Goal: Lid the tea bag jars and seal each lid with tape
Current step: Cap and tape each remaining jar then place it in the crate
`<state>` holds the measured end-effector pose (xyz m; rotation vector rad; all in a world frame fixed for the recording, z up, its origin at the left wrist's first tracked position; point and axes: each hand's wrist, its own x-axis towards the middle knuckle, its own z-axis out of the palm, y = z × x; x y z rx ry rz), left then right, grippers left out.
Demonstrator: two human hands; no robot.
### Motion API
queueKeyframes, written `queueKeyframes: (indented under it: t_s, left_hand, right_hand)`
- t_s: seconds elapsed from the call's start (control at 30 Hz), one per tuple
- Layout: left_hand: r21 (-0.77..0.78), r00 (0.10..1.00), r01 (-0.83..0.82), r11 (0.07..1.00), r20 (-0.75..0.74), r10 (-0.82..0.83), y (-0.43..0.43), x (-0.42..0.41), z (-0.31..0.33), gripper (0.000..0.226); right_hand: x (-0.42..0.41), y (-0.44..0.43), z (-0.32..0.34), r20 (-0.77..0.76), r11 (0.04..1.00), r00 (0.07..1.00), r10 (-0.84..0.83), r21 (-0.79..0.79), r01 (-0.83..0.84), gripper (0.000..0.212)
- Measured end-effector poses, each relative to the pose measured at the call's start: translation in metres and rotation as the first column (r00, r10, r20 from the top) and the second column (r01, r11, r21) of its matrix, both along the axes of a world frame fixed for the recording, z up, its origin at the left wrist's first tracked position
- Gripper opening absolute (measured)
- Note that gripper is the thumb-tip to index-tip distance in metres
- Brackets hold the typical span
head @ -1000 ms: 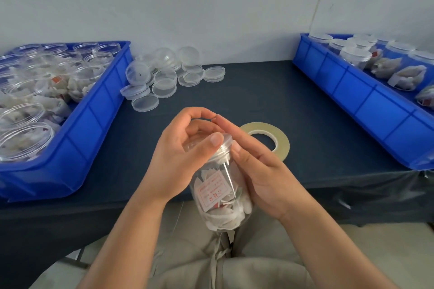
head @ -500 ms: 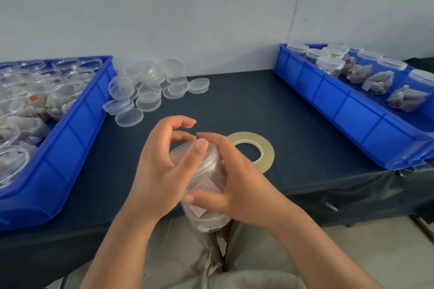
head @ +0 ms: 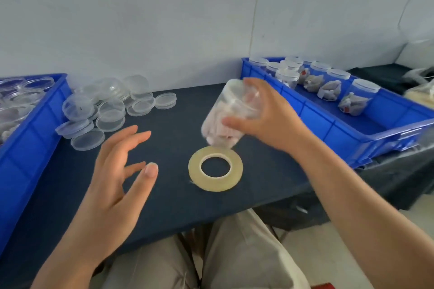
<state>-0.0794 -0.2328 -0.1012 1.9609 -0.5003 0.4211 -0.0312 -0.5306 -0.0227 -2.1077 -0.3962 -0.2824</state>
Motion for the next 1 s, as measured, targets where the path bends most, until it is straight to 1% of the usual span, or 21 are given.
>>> queueKeyframes:
  t_s: [0.03, 0.07, 0.1, 0.13, 0.17, 0.2, 0.23, 0.27, 0.33, 0.4, 0.47, 0.53, 0.6, 0.63, 0.7, 0.73, 0.77, 0.8, 0.83, 0.9, 1.0]
  left_hand:
    - [0.013, 0.999, -0.013, 1.0, -0.029, 0.014, 0.004, 0.001, -0.005, 0.06]
    - [0.03, 0.999, -0.015, 0.999, -0.051, 0.017, 0.007, 0.002, -0.01, 0.058]
    - [0.04, 0.997, -0.007, 0.999, -0.073, 0.009, 0.009, 0.004, -0.015, 0.056]
    - [0.04, 0.996, 0.005, 0.999, -0.094, -0.002, 0.009, 0.006, -0.019, 0.055]
    - [0.039, 0.994, 0.017, 0.999, -0.111, -0.012, 0.009, 0.008, -0.023, 0.055]
    - [0.04, 0.992, 0.025, 0.999, -0.128, -0.02, 0.009, 0.01, -0.026, 0.055]
    - [0.044, 0.989, 0.032, 0.999, -0.144, -0.026, 0.009, 0.012, -0.03, 0.055]
    - [0.046, 0.986, 0.036, 0.998, -0.165, -0.028, 0.009, 0.014, -0.034, 0.056]
    - [0.043, 0.978, 0.04, 0.998, -0.206, -0.03, 0.007, 0.019, -0.039, 0.058]
    - [0.035, 0.979, 0.055, 0.998, -0.199, -0.047, 0.007, 0.024, -0.045, 0.055]
    - [0.005, 0.977, 0.063, 0.998, -0.203, -0.061, 0.008, 0.029, -0.051, 0.046]
    - [0.003, 0.979, 0.047, 0.999, -0.197, -0.046, 0.013, 0.036, -0.059, 0.036]
    - [0.025, 0.98, 0.028, 0.999, -0.197, -0.023, 0.018, 0.042, -0.066, 0.044]
    - [0.02, 0.979, 0.021, 1.0, -0.202, -0.017, 0.02, 0.046, -0.068, 0.044]
    - [0.004, 0.981, 0.012, 1.0, -0.191, -0.011, 0.022, 0.051, -0.07, 0.033]
    - [0.002, 0.981, 0.007, 1.0, -0.193, -0.006, 0.023, 0.054, -0.071, 0.034]
    - [-0.005, 0.982, -0.009, 1.0, -0.188, 0.008, 0.025, 0.057, -0.074, 0.039]
    - [-0.006, 0.982, -0.027, 1.0, -0.185, 0.026, 0.026, 0.061, -0.077, 0.042]
    - [-0.015, 0.981, -0.042, 0.999, -0.188, 0.038, 0.026, 0.064, -0.079, 0.045]
    - [-0.036, 0.979, -0.056, 0.998, -0.196, 0.047, 0.025, 0.071, -0.081, 0.042]
    - [-0.079, 0.971, -0.056, 0.995, -0.238, 0.036, 0.018, 0.077, -0.077, 0.042]
  right_hand:
    - [0.013, -0.018, 0.009, 0.057, 0.998, 0.997, 0.043, 0.052, -0.046, 0.024]
    - [0.029, -0.038, 0.02, 0.13, 0.997, 0.991, 0.019, 0.073, -0.028, 0.028]
    - [0.045, -0.061, 0.031, 0.166, 0.995, 0.981, -0.099, 0.05, 0.092, 0.024]
    - [0.064, -0.086, 0.04, 0.178, 0.966, 0.949, -0.259, 0.016, 0.26, 0.019]
    - [0.081, -0.109, 0.048, 0.15, 0.883, 0.876, -0.458, -0.032, 0.468, 0.04]
    - [0.098, -0.132, 0.052, 0.109, 0.779, 0.783, -0.612, -0.087, 0.621, 0.076]
    - [0.114, -0.155, 0.054, 0.055, 0.707, 0.718, -0.694, -0.136, 0.694, 0.097]
    - [0.127, -0.175, 0.053, 0.017, 0.673, 0.686, -0.728, -0.175, 0.719, 0.104]
    - [0.144, -0.199, 0.049, -0.07, 0.653, 0.665, -0.744, -0.286, 0.701, 0.107]
    - [0.159, -0.212, 0.038, -0.156, 0.634, 0.63, -0.761, -0.389, 0.669, 0.11]
    - [0.17, -0.214, 0.022, -0.252, 0.632, 0.587, -0.769, -0.432, 0.643, 0.111]
    - [0.181, -0.215, 0.003, -0.374, 0.662, 0.547, -0.749, -0.399, 0.634, 0.113]
    - [0.192, -0.216, -0.015, -0.484, 0.697, 0.519, -0.704, -0.335, 0.633, 0.11]
    - [0.196, -0.217, -0.021, -0.517, 0.709, 0.516, -0.683, -0.303, 0.637, 0.106]
    - [0.204, -0.22, -0.026, -0.594, 0.742, 0.528, -0.607, -0.184, 0.645, 0.095]
    - [0.207, -0.222, -0.026, -0.649, 0.758, 0.538, -0.538, -0.093, 0.646, 0.088]
    - [0.209, -0.224, -0.026, -0.676, 0.768, 0.541, -0.5, -0.057, 0.638, 0.083]
    - [0.212, -0.226, -0.026, -0.677, 0.774, 0.533, -0.508, -0.087, 0.627, 0.08]
    - [0.215, -0.227, -0.027, -0.662, 0.77, 0.506, -0.553, -0.175, 0.613, 0.08]
    - [0.222, -0.229, -0.029, -0.588, 0.734, 0.487, -0.645, -0.302, 0.608, 0.079]
    - [0.24, -0.225, -0.036, -0.556, 0.707, 0.494, -0.669, -0.272, 0.652, 0.079]
